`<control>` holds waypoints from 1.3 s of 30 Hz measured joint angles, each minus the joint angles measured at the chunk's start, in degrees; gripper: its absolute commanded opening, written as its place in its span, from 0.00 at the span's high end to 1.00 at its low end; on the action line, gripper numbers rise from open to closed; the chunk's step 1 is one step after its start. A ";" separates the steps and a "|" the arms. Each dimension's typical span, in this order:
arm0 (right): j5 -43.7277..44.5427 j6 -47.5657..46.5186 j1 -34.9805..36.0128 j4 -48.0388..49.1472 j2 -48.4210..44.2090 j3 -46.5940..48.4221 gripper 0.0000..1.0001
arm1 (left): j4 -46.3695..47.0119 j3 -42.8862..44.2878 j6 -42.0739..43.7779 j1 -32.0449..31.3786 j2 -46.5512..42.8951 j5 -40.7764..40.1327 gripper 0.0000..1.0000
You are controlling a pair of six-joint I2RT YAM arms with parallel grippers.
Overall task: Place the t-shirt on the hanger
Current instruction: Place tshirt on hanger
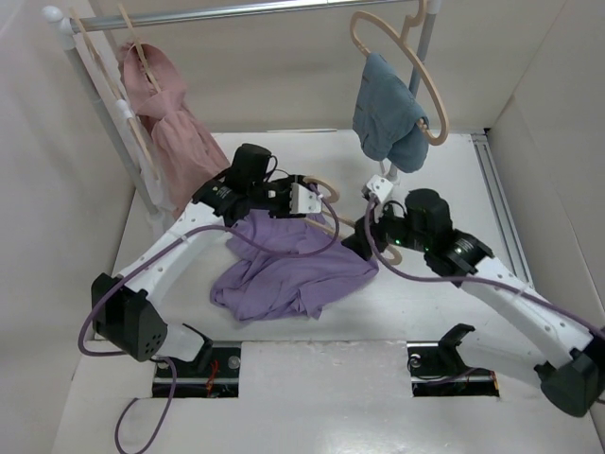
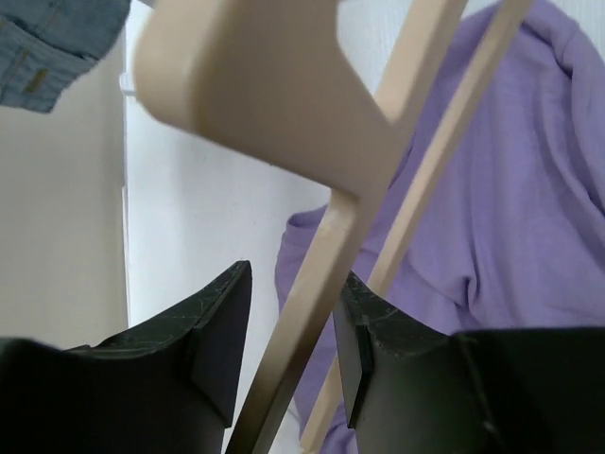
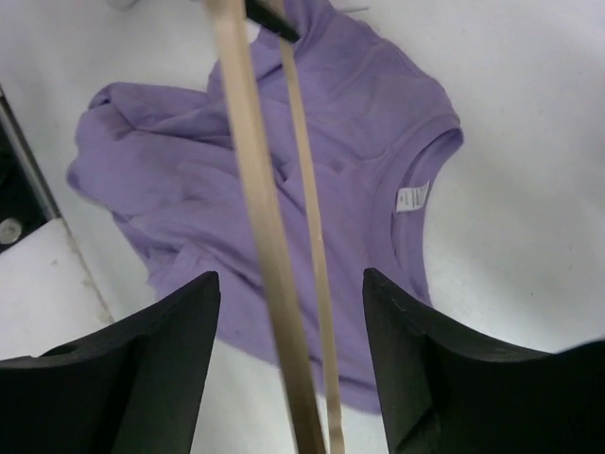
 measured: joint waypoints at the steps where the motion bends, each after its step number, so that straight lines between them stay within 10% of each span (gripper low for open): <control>1: -0.02 -0.39 0.00 -0.04 2.80 1.49 0.32 | -1.03 0.20 0.92 0.00 0.00 -0.15 1.00; 15: -3.85 -3.41 1.57 4.74 20.83 13.11 0.43 | -3.74 0.90 2.84 1.68 0.85 0.74 1.00; 21: -6.67 -1.92 2.91 8.35 20.94 13.20 1.00 | -1.66 0.09 -0.07 2.12 0.85 1.62 1.00; 23: -6.58 -1.25 3.04 8.59 20.87 13.20 1.00 | -1.11 -0.55 -1.16 2.32 0.83 2.54 1.00; 26: -5.57 0.20 2.95 9.09 20.15 12.41 1.00 | 1.44 -2.27 -3.96 2.29 0.63 2.78 0.52; 33: -6.67 4.90 -2.51 14.38 17.22 7.45 1.00 | 8.81 -5.18 -14.69 -0.22 -0.20 2.03 0.00; 39: -6.60 6.38 -5.84 11.56 16.96 4.79 1.00 | 14.62 -5.88 -23.91 0.31 -1.07 -1.18 0.00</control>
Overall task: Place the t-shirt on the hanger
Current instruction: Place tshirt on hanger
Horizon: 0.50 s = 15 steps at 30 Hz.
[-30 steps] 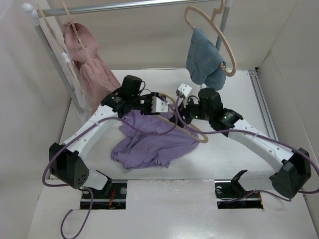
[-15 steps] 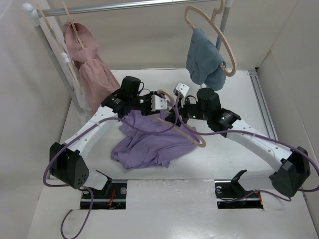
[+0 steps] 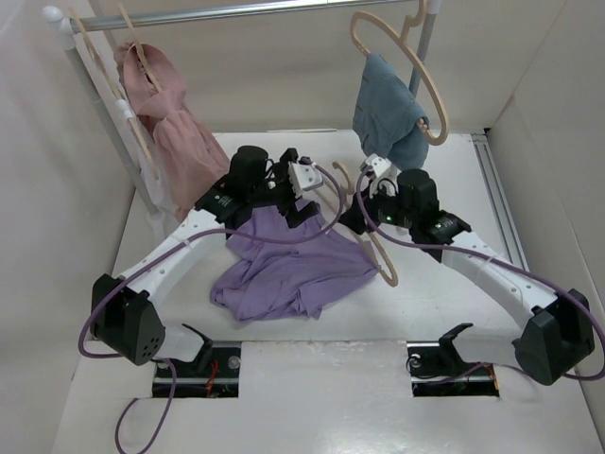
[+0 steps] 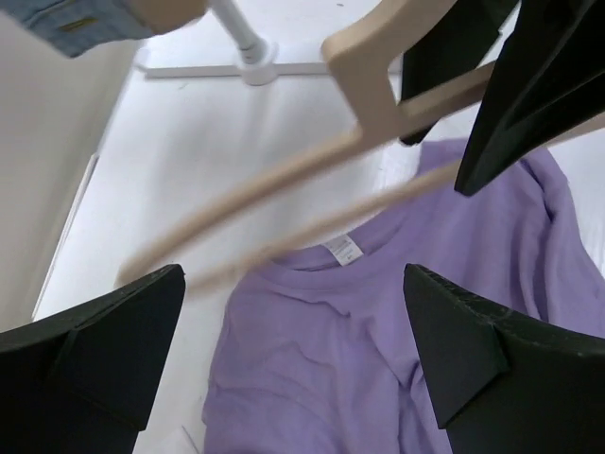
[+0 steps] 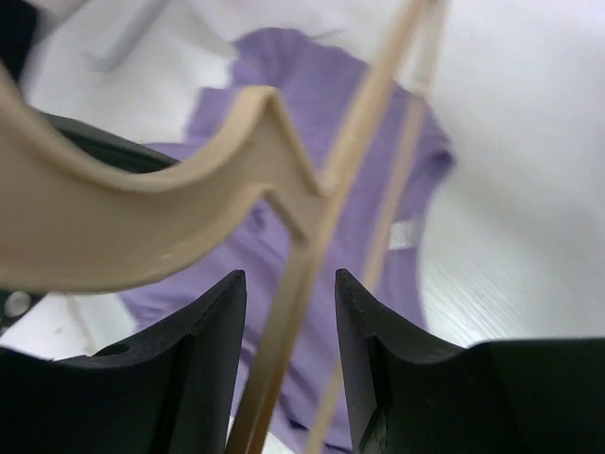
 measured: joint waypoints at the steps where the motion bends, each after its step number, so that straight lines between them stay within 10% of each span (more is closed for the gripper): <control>1: 0.55 0.09 -1.07 -0.74 0.04 0.00 1.00 | 1.44 -0.02 -2.38 0.00 -0.17 -1.51 0.00; 15: 9.29 -1.90 -5.05 -13.64 -0.39 0.07 1.00 | 8.17 -0.48 -16.33 -3.61 4.70 -17.27 0.08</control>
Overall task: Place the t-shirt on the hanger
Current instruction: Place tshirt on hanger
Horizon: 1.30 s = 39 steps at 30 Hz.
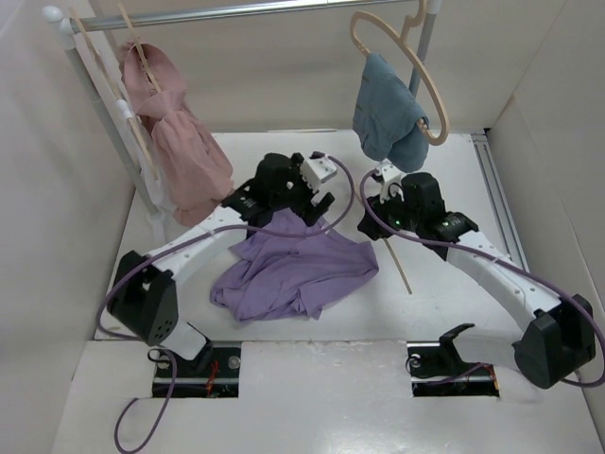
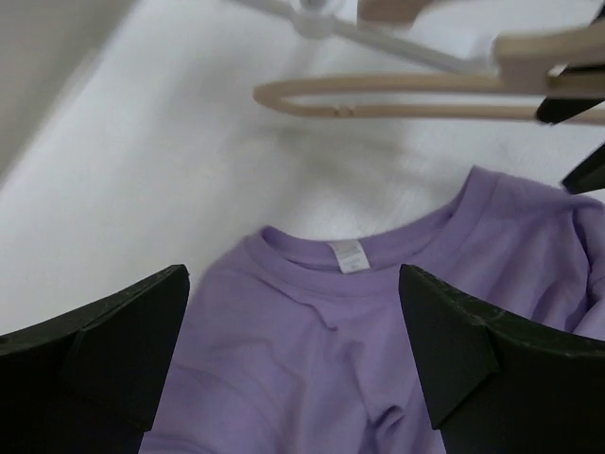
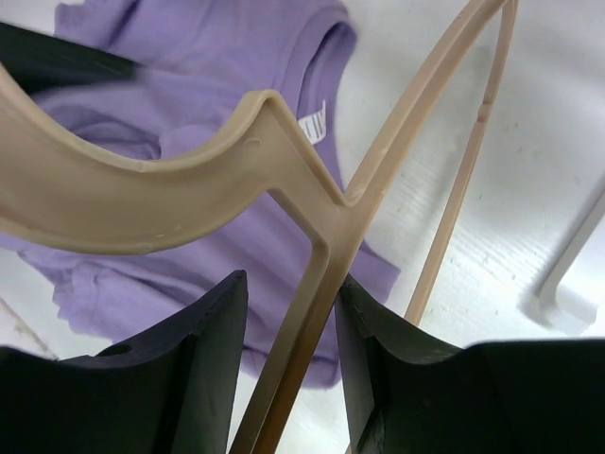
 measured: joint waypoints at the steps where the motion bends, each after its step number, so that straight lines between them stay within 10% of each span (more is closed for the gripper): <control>1: 0.07 -0.02 0.00 -0.87 -0.42 0.00 1.00 | 0.13 -0.39 -0.70 -0.61 1.90 -0.90 0.08; 15: 2.49 -0.81 -2.73 -9.46 -12.09 0.57 1.00 | -4.39 12.26 -9.60 -1.90 30.05 -21.22 0.10; 21: 1.20 -1.36 -3.02 -10.05 -12.74 0.55 1.00 | -4.57 14.03 -10.21 -2.69 30.75 -26.64 0.43; 30: -0.70 -2.99 -3.02 -11.10 -12.76 0.55 1.00 | -5.40 14.05 -11.04 -2.71 31.10 -23.04 0.27; 36: -1.62 -3.48 -3.02 -11.45 -13.20 0.52 1.00 | -5.73 16.04 -10.84 -2.71 34.77 -24.96 0.43; 39: -1.81 -3.50 -3.02 -11.47 -13.75 0.50 1.00 | -5.60 16.26 -10.84 -2.69 35.93 -25.44 0.72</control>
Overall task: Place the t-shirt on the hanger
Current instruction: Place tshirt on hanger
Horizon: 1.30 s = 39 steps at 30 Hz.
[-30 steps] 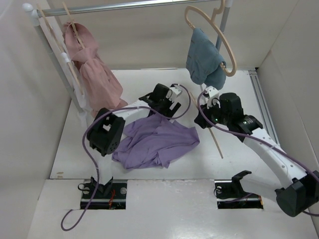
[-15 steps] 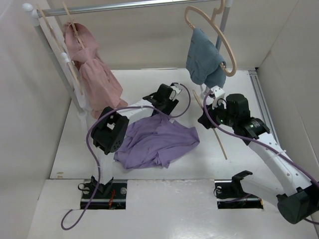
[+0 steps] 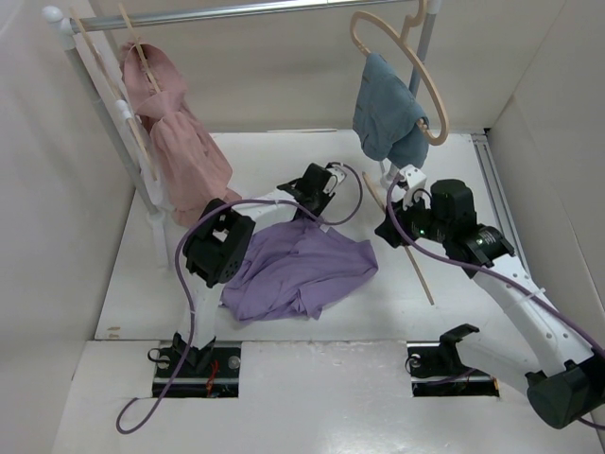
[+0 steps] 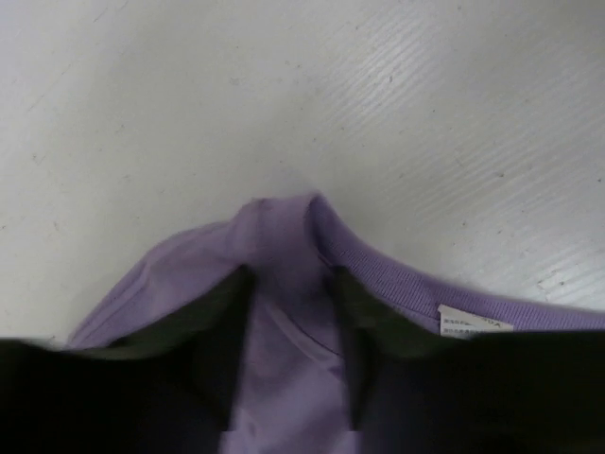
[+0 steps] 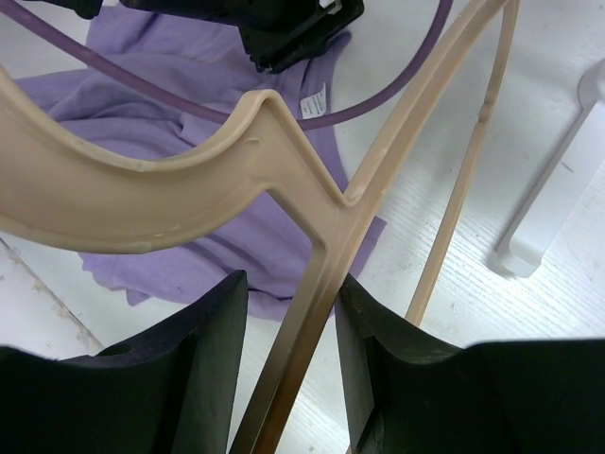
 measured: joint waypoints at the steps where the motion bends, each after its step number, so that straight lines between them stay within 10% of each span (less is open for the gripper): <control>1: -0.07 0.00 0.00 -0.02 -0.09 0.00 1.00 | 0.00 0.09 0.15 -0.02 0.02 -0.22 0.81; 3: -0.15 -0.02 0.00 -0.04 -0.13 0.00 1.00 | -0.28 0.11 0.37 0.00 0.02 -0.35 0.98; 28: -29.29 -8.15 -0.04 0.44 8.68 -0.44 1.00 | -9.25 0.85 -0.98 8.52 -7.19 16.20 1.00; 39: -28.89 -4.33 0.11 4.17 6.27 -2.56 1.00 | -10.16 0.04 1.14 10.01 -11.37 27.43 1.00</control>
